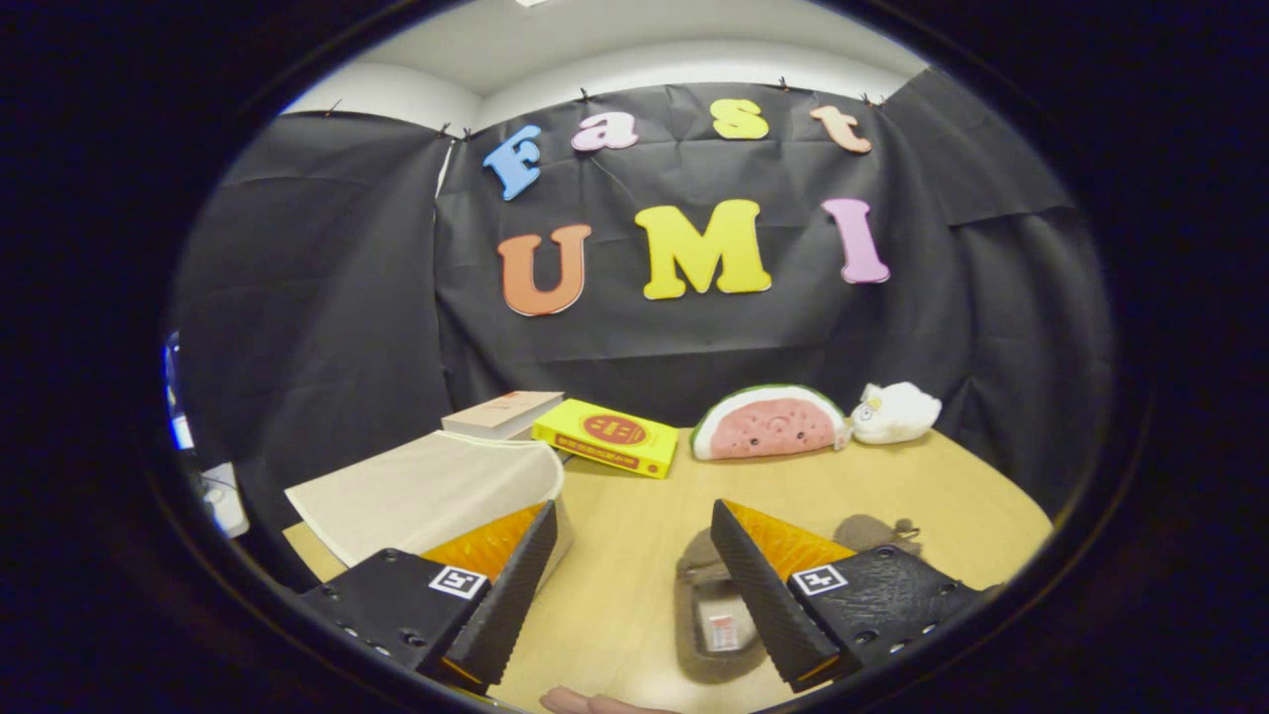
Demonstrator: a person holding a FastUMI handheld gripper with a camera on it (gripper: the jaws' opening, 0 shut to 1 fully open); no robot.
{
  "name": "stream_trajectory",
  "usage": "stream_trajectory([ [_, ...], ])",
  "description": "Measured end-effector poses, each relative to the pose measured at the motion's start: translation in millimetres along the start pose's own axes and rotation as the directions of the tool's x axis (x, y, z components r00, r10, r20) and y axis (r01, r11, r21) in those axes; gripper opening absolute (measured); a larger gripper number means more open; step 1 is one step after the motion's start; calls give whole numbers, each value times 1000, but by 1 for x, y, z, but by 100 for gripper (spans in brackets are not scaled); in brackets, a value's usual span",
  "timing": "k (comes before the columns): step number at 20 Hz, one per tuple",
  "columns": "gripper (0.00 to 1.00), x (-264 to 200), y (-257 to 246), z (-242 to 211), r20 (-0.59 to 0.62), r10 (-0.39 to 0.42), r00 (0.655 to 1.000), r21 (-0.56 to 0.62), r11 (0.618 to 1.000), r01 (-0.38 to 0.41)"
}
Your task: Open the storage box then place both shoes into the box .Put the left shoe in first, then the right shoe, with the right side of both shoes facing outward in a uniform manner.
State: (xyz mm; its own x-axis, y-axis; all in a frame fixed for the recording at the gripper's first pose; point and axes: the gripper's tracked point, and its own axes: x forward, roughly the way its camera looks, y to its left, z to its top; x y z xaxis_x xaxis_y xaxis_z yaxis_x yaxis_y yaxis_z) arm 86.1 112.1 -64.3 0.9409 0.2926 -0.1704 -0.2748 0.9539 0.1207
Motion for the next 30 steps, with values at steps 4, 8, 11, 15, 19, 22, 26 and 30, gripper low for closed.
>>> stream_trajectory([
  [4, 95, 29, 47, -6, -45, 209, 977, 109, 973, -203],
  [8, 95, 53, 70, -32, -173, 380, 909, 260, 908, -330],
  [11, 95, 66, 75, -41, -238, 492, 837, 420, 829, -369],
  [15, 93, 86, 80, -44, -268, 613, 744, 622, 699, -353],
  [19, 94, 96, 88, -52, -274, 704, 655, 752, 581, -310],
  [22, 78, 100, 92, -42, -258, 711, 654, 781, 552, -292],
  [26, 57, 96, 88, -39, -326, 663, 674, 733, 627, -263],
  [30, 37, 92, 81, -30, -370, 602, 708, 704, 679, -210],
])
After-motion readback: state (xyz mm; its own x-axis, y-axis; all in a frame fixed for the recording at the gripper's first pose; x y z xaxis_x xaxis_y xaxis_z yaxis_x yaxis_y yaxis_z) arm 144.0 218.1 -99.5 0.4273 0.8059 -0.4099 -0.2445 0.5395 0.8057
